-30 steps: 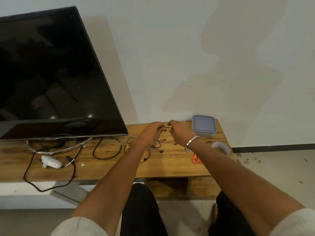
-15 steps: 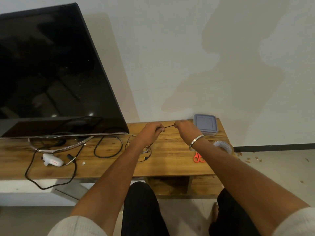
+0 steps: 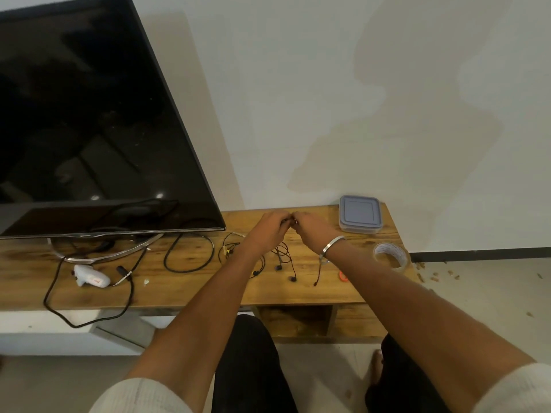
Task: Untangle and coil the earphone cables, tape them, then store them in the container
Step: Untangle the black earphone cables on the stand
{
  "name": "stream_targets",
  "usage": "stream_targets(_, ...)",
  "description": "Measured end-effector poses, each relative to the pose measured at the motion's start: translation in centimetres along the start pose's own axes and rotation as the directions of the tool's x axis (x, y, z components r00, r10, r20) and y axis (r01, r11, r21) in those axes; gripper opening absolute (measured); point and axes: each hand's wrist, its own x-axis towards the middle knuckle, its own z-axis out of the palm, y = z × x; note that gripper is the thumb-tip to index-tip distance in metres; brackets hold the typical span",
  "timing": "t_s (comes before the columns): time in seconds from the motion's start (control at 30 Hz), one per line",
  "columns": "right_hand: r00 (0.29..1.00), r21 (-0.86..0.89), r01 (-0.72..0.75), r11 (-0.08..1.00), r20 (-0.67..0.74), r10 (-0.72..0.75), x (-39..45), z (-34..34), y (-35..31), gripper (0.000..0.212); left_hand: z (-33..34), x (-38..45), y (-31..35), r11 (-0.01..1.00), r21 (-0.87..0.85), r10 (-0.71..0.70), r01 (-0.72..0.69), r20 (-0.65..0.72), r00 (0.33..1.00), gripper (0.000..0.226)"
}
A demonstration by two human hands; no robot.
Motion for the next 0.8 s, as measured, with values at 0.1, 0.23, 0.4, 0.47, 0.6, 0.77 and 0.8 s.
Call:
stream_targets(0.1,0.999,-0.12,0.015,0.993,0.034,-0.011,-0.1,-0.3,0.6,0.031,-0.4,-0.1,-0.7,1.0,0.007,0.004,-0.004,0.016,1.0,0.02)
stream_targets(0.23,0.999,-0.15,-0.004,0.989,-0.035,-0.001,-0.1,-0.5,1.8,0.036,-0.6,-0.3,-1.9,1.0,-0.012,-0.003,0.003,0.002,1.0,0.02)
stream_targets(0.4,0.992,-0.144,-0.076,0.987,-0.111,0.06,-0.4,-0.7,3.5,0.035,-0.6,-0.2,-2.5,1.0,0.001,-0.013,0.013,0.005,1.0,0.019)
stream_targets(0.47,0.99,-0.125,-0.085,0.988,-0.122,0.069,-0.4,-0.5,3.8,0.034,-0.5,-0.2,-2.4,1.0,0.001,-0.005,0.005,0.001,1.0,0.019)
stream_targets(0.6,0.99,0.026,-0.099,0.995,-0.103,0.101,-0.5,-0.1,3.3,0.037,0.0,-0.2,-1.9,1.0,-0.002,0.023,-0.023,-0.005,1.0,0.02)
stream_targets(0.77,0.998,0.038,0.059,0.998,-0.026,-0.058,-0.4,0.4,1.5,0.029,0.5,0.2,-1.0,0.999,0.026,0.042,-0.042,0.017,0.999,0.02)
stream_targets(0.8,0.998,0.018,0.064,0.998,-0.019,-0.064,-0.2,0.5,1.3,0.026,0.5,0.3,-0.8,0.999,0.026,0.04,-0.04,0.014,0.999,0.02)
